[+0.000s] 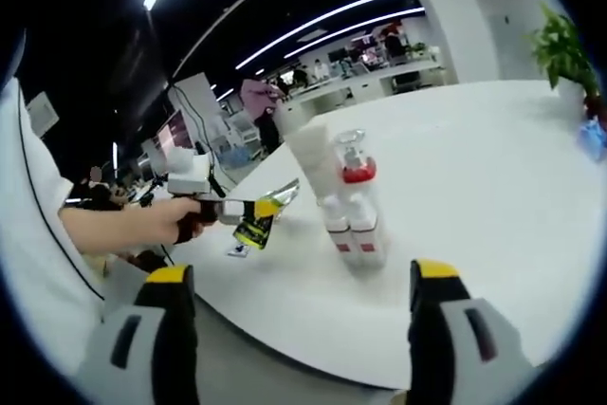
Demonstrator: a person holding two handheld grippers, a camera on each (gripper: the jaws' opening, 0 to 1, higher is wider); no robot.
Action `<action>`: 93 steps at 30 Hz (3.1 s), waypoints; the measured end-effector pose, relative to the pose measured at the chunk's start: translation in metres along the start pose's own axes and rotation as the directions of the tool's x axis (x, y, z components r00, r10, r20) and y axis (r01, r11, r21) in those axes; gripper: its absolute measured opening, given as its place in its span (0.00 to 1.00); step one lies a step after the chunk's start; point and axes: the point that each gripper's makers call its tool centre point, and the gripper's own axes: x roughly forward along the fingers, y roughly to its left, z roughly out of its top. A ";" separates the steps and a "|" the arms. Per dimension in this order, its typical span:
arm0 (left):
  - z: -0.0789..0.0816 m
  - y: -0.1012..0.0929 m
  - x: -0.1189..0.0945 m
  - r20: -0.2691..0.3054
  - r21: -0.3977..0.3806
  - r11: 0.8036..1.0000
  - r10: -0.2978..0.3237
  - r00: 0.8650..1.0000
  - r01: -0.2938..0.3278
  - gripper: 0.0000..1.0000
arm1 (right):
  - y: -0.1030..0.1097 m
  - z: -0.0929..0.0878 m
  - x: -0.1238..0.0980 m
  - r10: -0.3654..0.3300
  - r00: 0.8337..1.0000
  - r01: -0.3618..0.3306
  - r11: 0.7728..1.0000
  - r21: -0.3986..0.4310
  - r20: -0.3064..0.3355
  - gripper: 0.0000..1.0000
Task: Arrange the skincare products in the storage area until every visible bottle or jar stands upright without overlapping.
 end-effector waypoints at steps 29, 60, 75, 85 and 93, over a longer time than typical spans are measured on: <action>-0.001 -0.112 -0.095 0.051 0.256 0.922 -0.314 0.948 0.292 0.16 | 0.061 0.044 0.039 0.239 0.961 -0.254 0.961 0.106 0.140 0.70; -0.020 -0.131 -0.114 0.023 0.295 0.887 -0.380 0.925 0.357 0.24 | 0.074 0.059 0.035 0.276 0.918 -0.361 0.879 0.310 0.286 0.06; -0.018 -0.141 -0.119 0.007 0.335 0.857 -0.418 0.908 0.392 0.53 | 0.066 0.067 0.025 0.270 0.914 -0.358 0.887 0.292 0.302 0.01; -0.020 -0.128 -0.124 0.001 0.285 0.868 -0.425 0.905 0.407 0.65 | 0.068 0.076 0.011 0.311 0.897 -0.397 0.880 0.261 0.313 0.01; -0.005 -0.143 -0.141 0.021 0.192 0.778 -0.612 0.790 0.598 0.65 | 0.108 0.093 -0.015 0.503 0.806 -0.567 0.807 0.164 0.311 0.01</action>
